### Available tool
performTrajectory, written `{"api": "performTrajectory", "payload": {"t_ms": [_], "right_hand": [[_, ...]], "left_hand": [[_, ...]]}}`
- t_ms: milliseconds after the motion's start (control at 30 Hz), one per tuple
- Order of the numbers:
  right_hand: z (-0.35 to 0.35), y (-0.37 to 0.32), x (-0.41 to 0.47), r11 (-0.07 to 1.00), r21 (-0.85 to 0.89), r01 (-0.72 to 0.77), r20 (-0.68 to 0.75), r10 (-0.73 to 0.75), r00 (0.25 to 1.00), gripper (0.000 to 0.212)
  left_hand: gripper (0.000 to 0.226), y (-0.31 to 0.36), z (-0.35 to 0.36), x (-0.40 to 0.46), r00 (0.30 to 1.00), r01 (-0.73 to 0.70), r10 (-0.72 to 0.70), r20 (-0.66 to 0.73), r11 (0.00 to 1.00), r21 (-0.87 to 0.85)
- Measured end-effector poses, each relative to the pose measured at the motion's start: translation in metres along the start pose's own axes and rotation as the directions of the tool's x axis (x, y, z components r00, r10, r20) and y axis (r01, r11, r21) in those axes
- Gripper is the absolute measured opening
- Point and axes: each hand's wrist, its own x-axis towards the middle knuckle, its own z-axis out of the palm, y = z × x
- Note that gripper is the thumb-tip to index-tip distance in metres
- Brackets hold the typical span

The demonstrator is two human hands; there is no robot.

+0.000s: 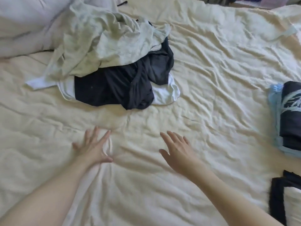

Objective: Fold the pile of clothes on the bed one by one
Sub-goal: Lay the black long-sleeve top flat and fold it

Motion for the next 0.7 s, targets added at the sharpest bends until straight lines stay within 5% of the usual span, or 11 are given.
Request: {"api": "performTrajectory", "payload": {"t_ms": [233,333,467,567,700], "right_hand": [[-0.042,-0.067,0.138,0.987,-0.123,0.102,-0.236,-0.129,0.963,0.053],[-0.063,-0.091,0.186,0.988,-0.153,0.011,-0.385,-0.07,0.92,0.054],[-0.075,-0.101,0.222,0.933,0.191,-0.306,-0.317,0.354,0.88,0.059],[-0.069,-0.093,0.223,0.909,0.276,-0.312,-0.316,0.393,0.864,0.014],[-0.059,-0.089,0.199,0.836,0.49,-0.246,-0.325,0.438,0.838,0.02]], "left_hand": [[0.124,-0.007,0.011,0.029,0.999,-0.02,0.021,0.035,0.999,-0.047],[0.127,-0.005,0.017,0.033,1.0,-0.015,0.015,0.006,0.999,-0.047],[0.13,-0.004,0.024,0.039,0.999,-0.021,0.02,-0.028,0.999,-0.03],[0.131,-0.005,0.028,0.04,0.999,-0.032,0.031,-0.035,0.998,-0.047],[0.132,-0.005,0.028,0.04,0.999,-0.034,0.032,-0.028,0.998,-0.06]]}}
